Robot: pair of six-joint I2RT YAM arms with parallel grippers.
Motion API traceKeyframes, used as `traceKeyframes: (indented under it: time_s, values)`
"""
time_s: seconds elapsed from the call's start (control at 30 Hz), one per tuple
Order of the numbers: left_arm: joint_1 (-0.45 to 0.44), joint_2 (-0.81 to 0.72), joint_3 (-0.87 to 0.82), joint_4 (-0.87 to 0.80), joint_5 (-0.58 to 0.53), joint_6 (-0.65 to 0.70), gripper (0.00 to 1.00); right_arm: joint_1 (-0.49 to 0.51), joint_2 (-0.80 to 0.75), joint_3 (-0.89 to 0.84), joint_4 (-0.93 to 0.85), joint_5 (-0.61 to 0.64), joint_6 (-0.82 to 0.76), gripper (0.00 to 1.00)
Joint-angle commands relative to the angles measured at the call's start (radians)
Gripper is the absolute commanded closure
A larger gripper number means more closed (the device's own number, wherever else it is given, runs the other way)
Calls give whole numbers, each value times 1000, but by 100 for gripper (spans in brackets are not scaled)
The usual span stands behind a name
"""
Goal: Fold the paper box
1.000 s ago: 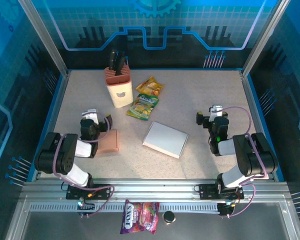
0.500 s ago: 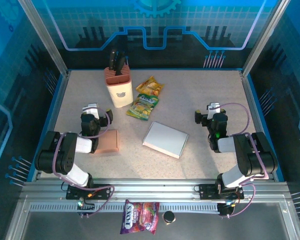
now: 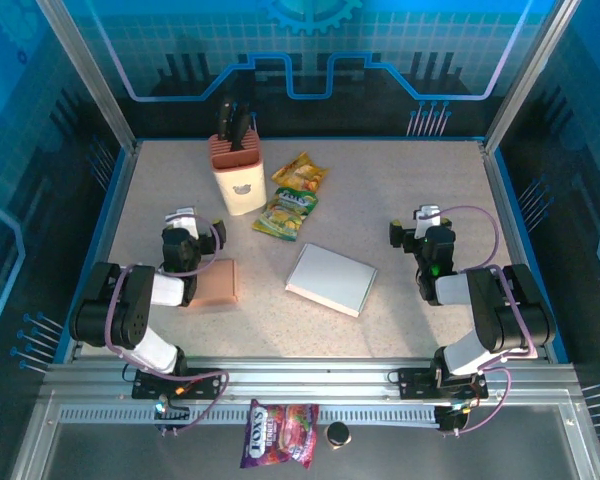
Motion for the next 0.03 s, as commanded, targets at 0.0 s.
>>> traceKeyframes:
  time_s: [0.0]
  values:
    - [-1, -9, 10, 4, -2, 24, 1, 31, 9, -18, 69, 56, -25, 0]
